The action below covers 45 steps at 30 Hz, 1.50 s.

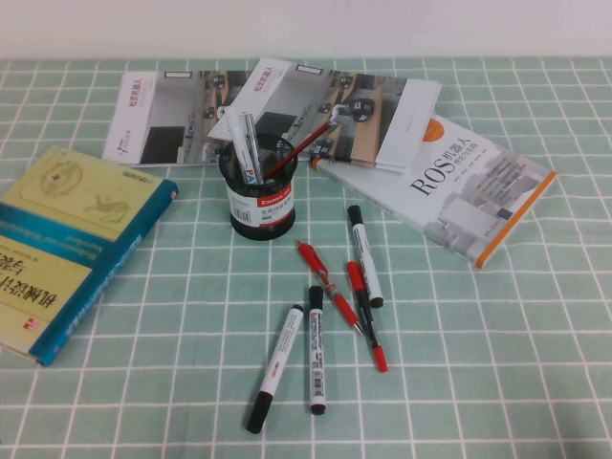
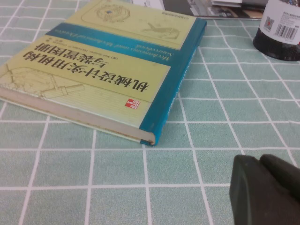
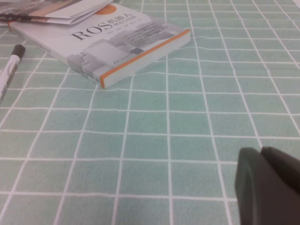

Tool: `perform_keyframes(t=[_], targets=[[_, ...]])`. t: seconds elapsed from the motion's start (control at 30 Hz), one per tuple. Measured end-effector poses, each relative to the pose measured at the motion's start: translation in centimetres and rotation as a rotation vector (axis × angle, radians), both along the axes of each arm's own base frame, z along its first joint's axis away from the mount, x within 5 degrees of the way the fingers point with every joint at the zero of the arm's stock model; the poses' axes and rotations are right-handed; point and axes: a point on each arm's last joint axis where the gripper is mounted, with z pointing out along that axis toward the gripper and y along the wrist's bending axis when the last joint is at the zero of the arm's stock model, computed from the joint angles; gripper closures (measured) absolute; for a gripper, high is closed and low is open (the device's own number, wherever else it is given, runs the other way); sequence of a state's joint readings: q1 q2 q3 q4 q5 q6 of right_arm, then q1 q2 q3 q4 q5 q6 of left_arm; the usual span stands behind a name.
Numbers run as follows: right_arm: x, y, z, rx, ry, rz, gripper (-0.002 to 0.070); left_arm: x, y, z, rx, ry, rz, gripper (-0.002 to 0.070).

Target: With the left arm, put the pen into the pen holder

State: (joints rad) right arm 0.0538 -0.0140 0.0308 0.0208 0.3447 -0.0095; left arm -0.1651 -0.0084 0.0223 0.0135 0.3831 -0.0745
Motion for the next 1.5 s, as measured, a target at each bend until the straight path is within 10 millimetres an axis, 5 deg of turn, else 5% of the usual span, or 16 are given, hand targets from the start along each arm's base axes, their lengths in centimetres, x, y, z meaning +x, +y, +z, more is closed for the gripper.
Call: perform_keyframes(t=[0.57,0.9,1.2,1.5], targets=[[0.0,0.0,0.0,0.000,0.000,0.000,0.0696,0.1,0.0,0.2,-0.005,-0.032,0.000,0.0677],[0.0,0.0,0.0,0.000,0.000,0.000,0.0696,0.3,-0.4,1.8,-0.404,-0.144,0.036,0.0678],[0.0,0.0,0.0,0.000,0.000,0.000,0.0696,0.3,-0.5,2.5,-0.471,-0.149,0.041,0.0677],[0.0,0.0,0.0,0.000,0.000,0.000,0.0696,1.9,-1.4,9.2,-0.326,0.124,-0.009,0.0677]])
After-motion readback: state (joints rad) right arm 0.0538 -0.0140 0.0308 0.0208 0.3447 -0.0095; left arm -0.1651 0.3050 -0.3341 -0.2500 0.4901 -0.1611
